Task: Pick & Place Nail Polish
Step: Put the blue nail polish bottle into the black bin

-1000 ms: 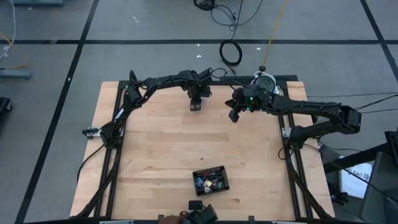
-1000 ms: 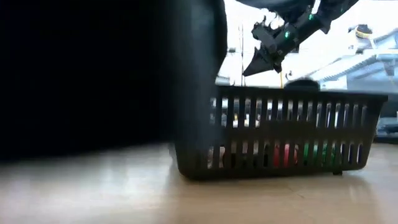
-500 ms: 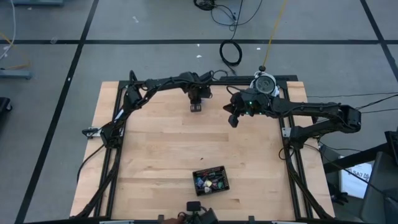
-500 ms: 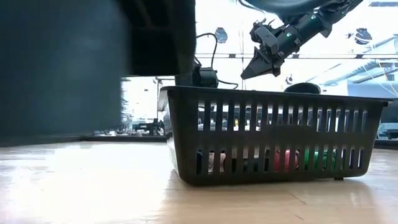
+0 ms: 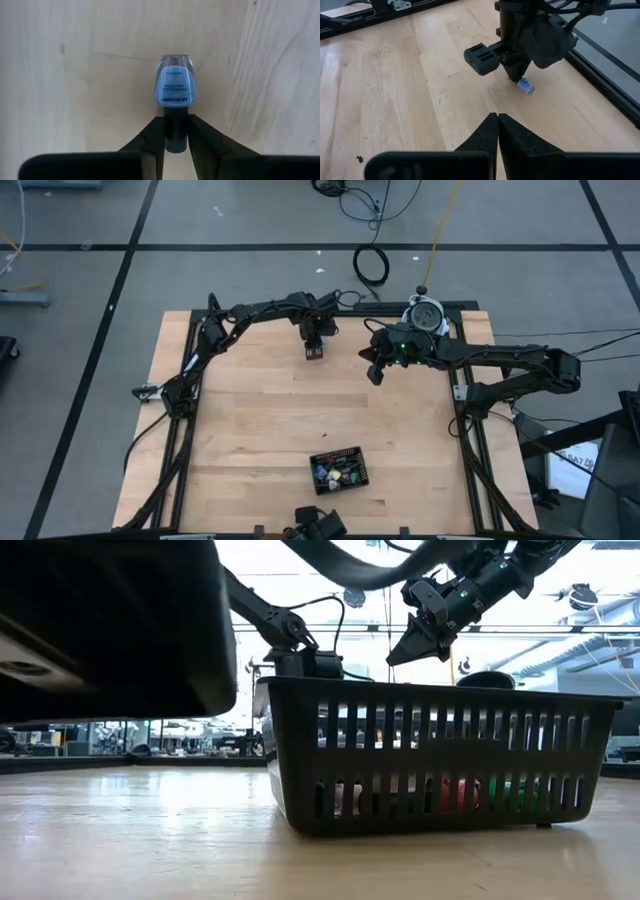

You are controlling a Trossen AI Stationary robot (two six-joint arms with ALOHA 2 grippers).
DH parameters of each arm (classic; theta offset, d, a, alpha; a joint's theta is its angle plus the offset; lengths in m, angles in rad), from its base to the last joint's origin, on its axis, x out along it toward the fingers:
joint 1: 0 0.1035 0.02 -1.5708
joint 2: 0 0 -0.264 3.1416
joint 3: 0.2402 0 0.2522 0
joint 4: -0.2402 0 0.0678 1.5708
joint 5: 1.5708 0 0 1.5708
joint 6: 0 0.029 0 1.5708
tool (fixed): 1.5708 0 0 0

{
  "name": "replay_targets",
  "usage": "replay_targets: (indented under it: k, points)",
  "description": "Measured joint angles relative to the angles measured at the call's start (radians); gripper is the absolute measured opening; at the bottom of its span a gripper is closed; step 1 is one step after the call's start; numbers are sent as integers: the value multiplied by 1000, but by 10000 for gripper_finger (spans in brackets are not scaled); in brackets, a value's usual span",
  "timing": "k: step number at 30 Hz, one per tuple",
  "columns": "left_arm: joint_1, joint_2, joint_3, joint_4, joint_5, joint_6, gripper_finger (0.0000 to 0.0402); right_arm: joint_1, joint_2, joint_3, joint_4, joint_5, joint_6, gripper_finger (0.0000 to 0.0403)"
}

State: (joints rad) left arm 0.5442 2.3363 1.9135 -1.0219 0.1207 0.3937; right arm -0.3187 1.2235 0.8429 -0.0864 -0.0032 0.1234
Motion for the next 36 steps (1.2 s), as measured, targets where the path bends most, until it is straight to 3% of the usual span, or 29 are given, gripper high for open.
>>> replay_targets:
  k: [4,8,12,16,21,29,32,36]
  points:
    - [-1,1,-2,0,-3,-38,100,0,0,0,0,0,0,4]
    - [-7,2,-3,-2,-11,-64,158,0,0,0,0,1,0,4]
    - [-20,2,-3,4,-83,-36,212,0,0,0,0,1,3,4]
    - [-24,2,-3,7,-107,-13,236,0,0,0,0,1,22,4]
    - [-24,2,-3,4,-104,-32,239,0,0,0,0,-1,23,4]
    - [-23,2,-2,-25,-14,26,238,0,0,0,0,-1,23,4]
    - [-22,2,-1,-24,28,31,219,0,0,0,0,-1,28,4]
    - [-23,2,-1,-22,-18,54,176,0,0,0,0,-2,34,4]
